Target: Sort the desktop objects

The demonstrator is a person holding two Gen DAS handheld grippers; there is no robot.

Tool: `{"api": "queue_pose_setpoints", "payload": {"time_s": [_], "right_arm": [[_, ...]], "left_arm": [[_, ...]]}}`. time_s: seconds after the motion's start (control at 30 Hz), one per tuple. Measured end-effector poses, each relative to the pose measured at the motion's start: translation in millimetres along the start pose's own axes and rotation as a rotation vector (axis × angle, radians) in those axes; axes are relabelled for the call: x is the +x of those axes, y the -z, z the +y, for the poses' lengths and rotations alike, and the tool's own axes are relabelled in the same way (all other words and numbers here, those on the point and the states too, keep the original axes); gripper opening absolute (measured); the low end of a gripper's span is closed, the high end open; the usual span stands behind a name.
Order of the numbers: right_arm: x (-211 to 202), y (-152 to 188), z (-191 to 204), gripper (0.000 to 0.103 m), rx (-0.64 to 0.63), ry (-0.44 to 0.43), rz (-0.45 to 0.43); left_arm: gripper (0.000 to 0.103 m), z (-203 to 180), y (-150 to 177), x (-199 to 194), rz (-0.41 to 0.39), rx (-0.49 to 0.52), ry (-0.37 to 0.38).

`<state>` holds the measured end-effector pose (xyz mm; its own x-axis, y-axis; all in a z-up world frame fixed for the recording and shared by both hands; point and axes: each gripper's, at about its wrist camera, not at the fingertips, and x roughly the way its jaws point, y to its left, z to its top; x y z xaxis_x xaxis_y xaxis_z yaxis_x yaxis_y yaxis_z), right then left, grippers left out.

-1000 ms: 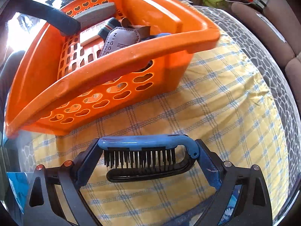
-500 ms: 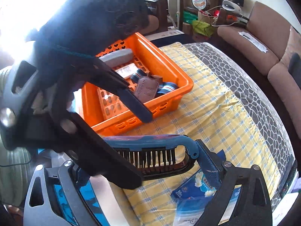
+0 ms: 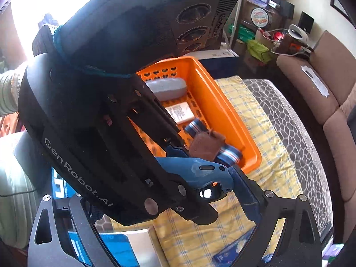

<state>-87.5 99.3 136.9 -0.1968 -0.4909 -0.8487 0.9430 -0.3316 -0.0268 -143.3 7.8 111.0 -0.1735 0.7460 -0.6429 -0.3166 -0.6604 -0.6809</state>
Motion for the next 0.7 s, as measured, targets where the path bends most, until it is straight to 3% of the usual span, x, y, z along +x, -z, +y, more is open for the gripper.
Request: {"api": "queue_pose_setpoints", "payload": {"time_s": [0.13, 0.27, 0.43, 0.7], "right_arm": [[23, -30, 11, 0.097, -0.010, -0.026, 0.008], [58, -39, 19, 0.097, 0.004, -0.055, 0.069], [112, -31, 16, 0.097, 0.082, -0.042, 0.189], [156, -18, -11, 0.097, 0.287, 0.013, 0.279]], "left_arm": [[0.028, 36, 5, -24, -0.002, -0.053, 0.004], [0.028, 72, 13, -23, 0.009, -0.113, 0.025], [0.027, 112, 20, -19, -0.007, -0.175, 0.012], [0.027, 139, 23, -27, -0.027, -0.181, -0.016]]}}
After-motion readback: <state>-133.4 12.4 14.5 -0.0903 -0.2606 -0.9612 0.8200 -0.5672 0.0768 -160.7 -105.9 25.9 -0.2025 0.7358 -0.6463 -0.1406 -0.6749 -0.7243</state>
